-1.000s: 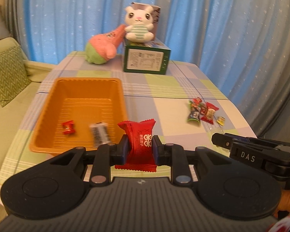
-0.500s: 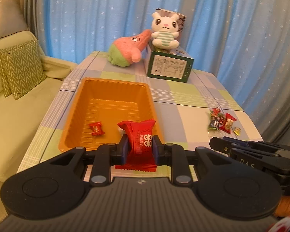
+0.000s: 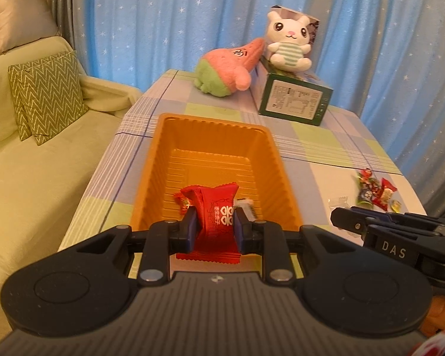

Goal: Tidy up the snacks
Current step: 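Carry both held snacks over the orange tray, then open the left gripper to drop the red pack while the right gripper releases the brown candy into the tray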

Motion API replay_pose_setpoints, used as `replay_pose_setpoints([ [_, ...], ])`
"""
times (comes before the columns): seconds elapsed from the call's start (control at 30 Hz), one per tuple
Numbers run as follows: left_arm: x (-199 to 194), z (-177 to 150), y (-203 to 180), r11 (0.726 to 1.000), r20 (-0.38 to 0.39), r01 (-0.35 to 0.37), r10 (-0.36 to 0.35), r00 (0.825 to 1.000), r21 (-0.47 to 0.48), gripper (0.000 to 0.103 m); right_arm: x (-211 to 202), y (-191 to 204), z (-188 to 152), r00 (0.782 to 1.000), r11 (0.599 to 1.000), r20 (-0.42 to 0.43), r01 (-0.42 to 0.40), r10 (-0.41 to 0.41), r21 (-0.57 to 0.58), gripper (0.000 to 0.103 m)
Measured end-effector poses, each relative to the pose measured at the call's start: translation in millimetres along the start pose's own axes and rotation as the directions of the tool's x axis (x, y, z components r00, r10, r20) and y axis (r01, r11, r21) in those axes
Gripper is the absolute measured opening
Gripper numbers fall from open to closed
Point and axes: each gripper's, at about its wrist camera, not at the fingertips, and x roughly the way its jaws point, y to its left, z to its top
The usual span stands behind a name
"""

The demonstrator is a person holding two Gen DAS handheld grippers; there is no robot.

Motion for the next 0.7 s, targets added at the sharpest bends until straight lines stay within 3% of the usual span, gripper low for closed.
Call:
replay_pose_setpoints([
  [0.7,55,9,19,1.000,-0.061,0.004,-0.003,0.998,0.022,0.023,67,14,12,0.995,0.998,-0.078,-0.067,0.066,-0.014,0.021],
])
